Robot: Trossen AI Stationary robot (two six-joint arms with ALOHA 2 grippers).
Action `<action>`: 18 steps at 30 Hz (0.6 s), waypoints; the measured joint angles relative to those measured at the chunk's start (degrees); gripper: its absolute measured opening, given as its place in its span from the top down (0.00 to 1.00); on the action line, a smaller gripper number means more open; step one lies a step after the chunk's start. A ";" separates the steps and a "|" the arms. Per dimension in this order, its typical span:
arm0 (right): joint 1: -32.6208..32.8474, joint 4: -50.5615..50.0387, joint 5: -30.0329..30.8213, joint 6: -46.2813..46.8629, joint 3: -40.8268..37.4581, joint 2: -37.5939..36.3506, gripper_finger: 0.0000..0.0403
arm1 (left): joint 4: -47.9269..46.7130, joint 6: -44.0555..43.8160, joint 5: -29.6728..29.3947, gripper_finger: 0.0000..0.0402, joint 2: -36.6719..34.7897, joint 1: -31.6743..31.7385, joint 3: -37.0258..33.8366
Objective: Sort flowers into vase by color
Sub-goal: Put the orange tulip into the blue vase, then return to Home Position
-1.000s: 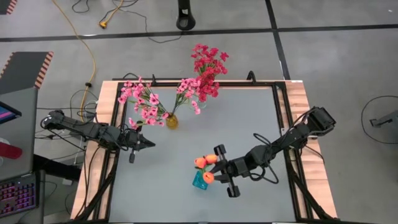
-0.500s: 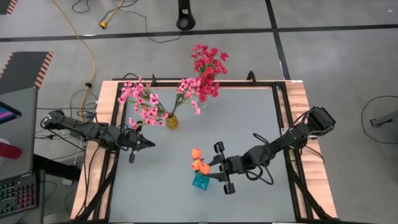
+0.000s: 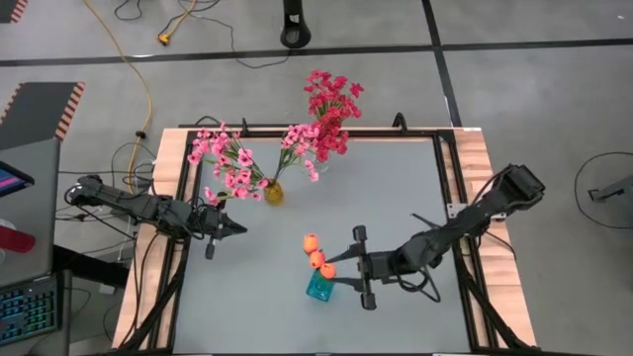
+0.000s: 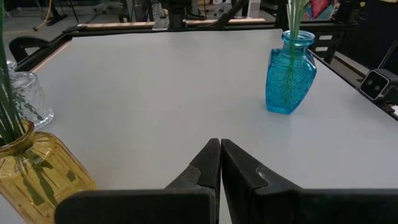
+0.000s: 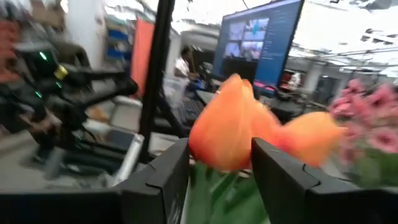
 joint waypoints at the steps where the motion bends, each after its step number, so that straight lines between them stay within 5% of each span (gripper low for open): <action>1: 0.45 -1.92 1.06 -1.27 0.00 -1.36 0.51 | 0.00 0.00 0.00 1.00 0.00 0.00 0.00; 13: 3.69 -29.24 15.98 0.32 0.00 -20.89 0.51 | -0.02 0.00 0.00 1.00 0.00 -0.01 0.00; 18: 1.04 -38.08 16.80 0.45 0.00 -27.75 0.53 | -0.02 0.00 0.00 1.00 0.00 0.01 0.00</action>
